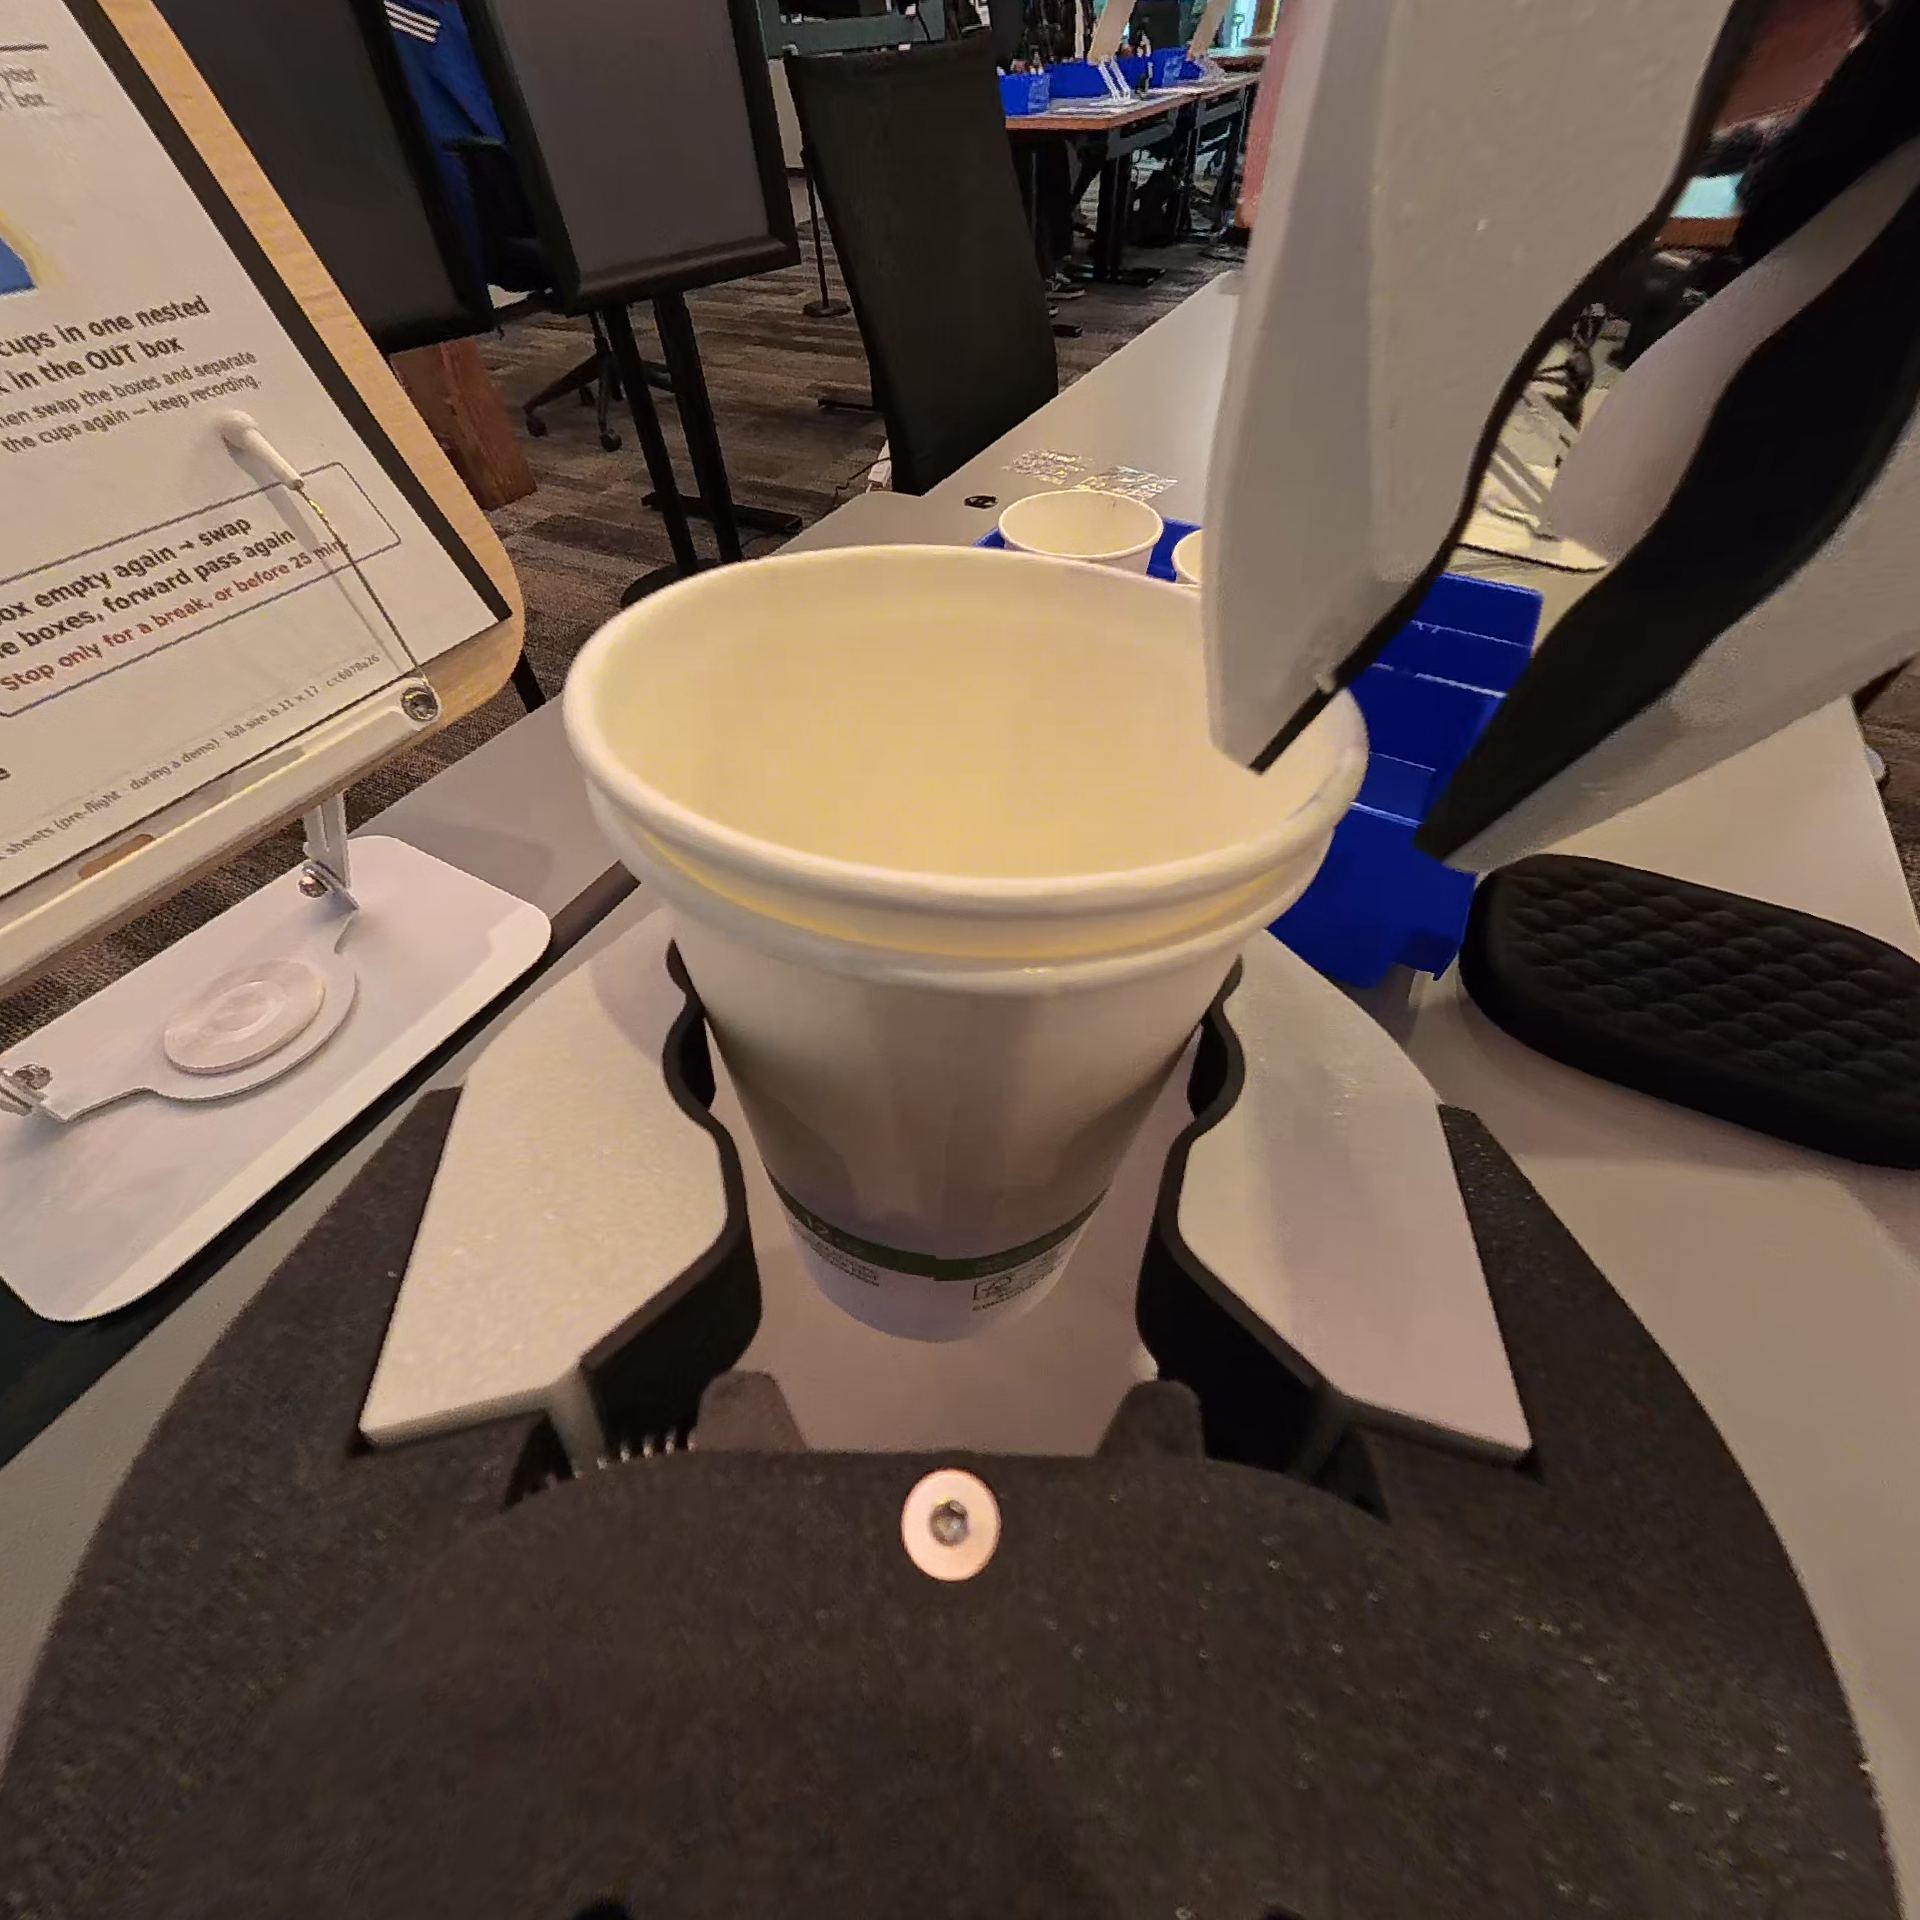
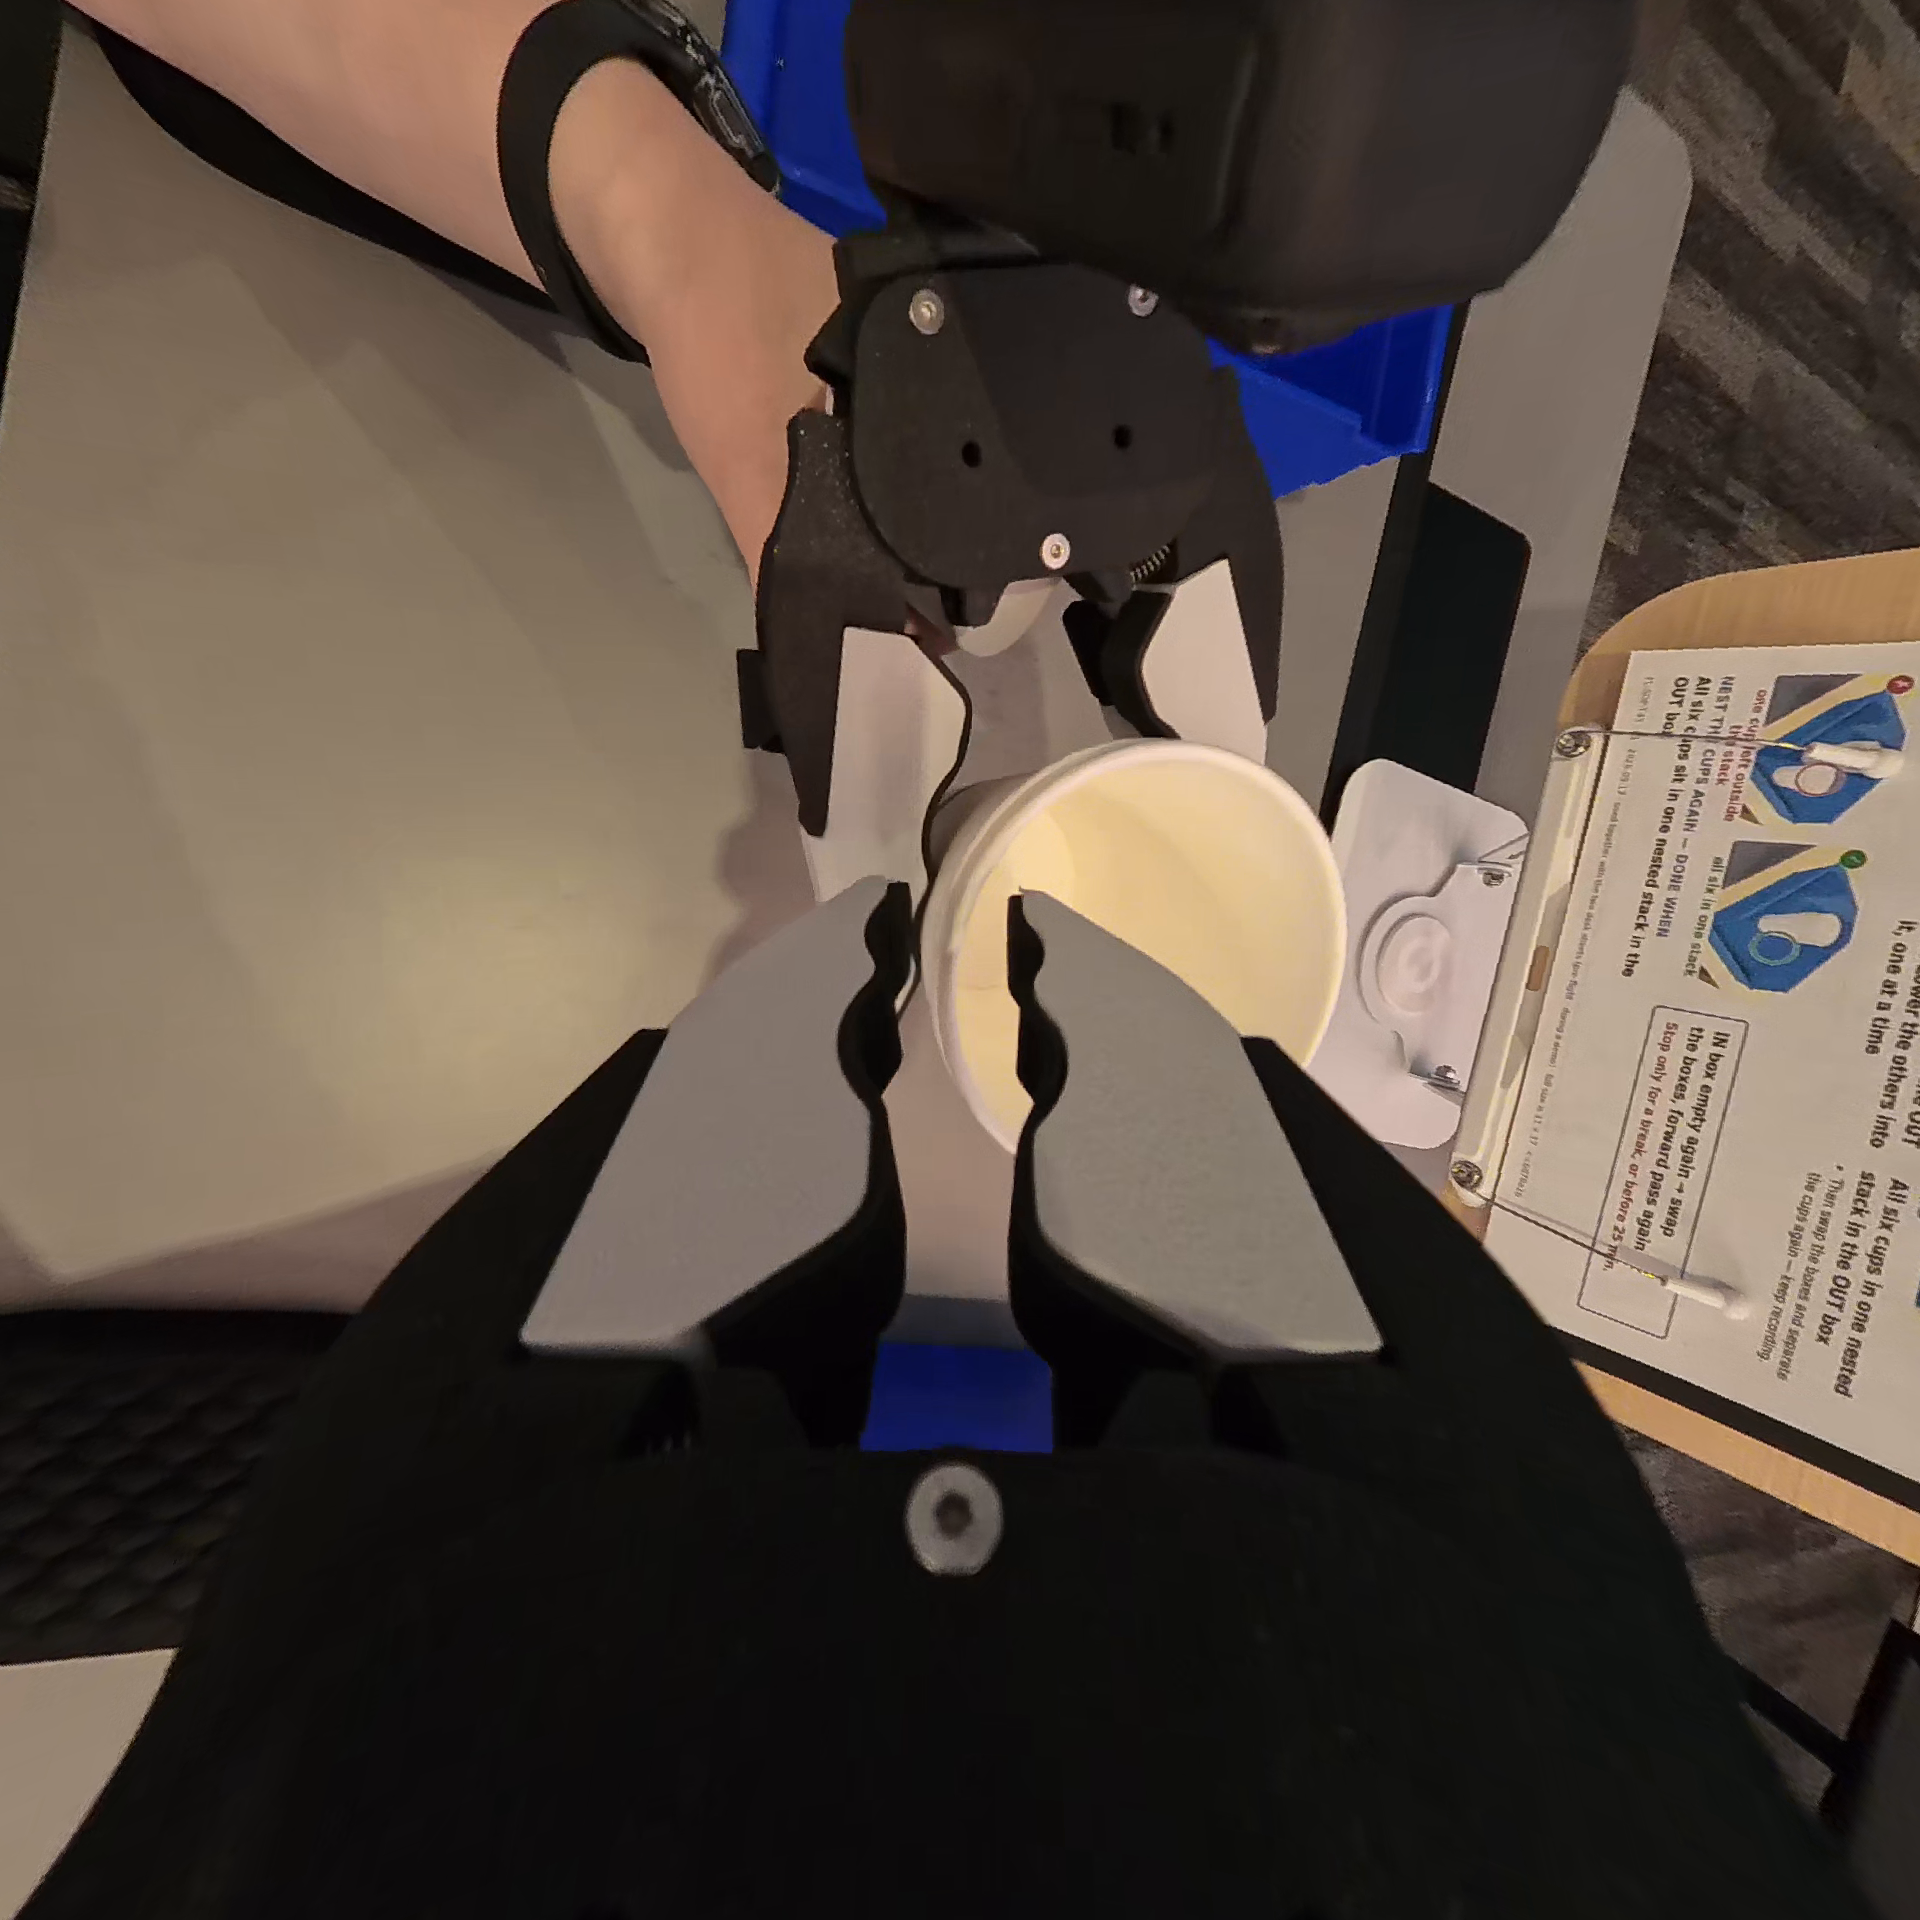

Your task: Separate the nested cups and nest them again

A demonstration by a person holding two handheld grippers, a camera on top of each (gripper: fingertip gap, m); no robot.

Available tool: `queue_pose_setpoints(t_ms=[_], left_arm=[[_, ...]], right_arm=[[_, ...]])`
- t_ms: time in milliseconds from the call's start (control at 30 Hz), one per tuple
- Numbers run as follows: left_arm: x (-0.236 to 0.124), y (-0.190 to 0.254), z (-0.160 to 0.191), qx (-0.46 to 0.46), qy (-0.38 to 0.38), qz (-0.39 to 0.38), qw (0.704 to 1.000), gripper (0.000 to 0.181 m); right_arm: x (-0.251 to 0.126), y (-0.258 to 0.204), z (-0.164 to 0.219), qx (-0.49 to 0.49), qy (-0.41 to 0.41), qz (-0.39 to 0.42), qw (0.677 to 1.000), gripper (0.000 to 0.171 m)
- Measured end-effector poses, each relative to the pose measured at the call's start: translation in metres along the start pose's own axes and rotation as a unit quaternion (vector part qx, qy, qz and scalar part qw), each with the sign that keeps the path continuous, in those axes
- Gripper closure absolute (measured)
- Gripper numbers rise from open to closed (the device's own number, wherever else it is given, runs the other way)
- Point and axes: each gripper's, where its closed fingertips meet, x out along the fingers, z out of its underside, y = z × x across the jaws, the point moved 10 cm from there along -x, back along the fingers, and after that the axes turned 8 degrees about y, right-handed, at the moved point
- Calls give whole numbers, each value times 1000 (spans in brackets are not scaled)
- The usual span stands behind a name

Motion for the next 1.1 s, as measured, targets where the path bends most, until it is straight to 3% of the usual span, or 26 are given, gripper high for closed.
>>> queue_pose_setpoints(t_ms=[400, 733, 933, 1100], left_arm=[[-1, -1, 0, -2, 0, -1, 1000, 90], [0, -1, 0, 3, -2, 0, 1000, 90], [1, -2, 3, 2, -10, -2, 1000, 90], [2, -2, 4, 3, -14, 0, 1000, 90]], right_arm=[[1, 2, 7, 13, -15, -11, 1000, 167], [-6, 3, 6, 23, -15, -16, 999, 168], [-30, 7, -1, 20, 8, 11, 1000, 168], [-71, 9, -9, 13, 28, 63, 998, 168]])
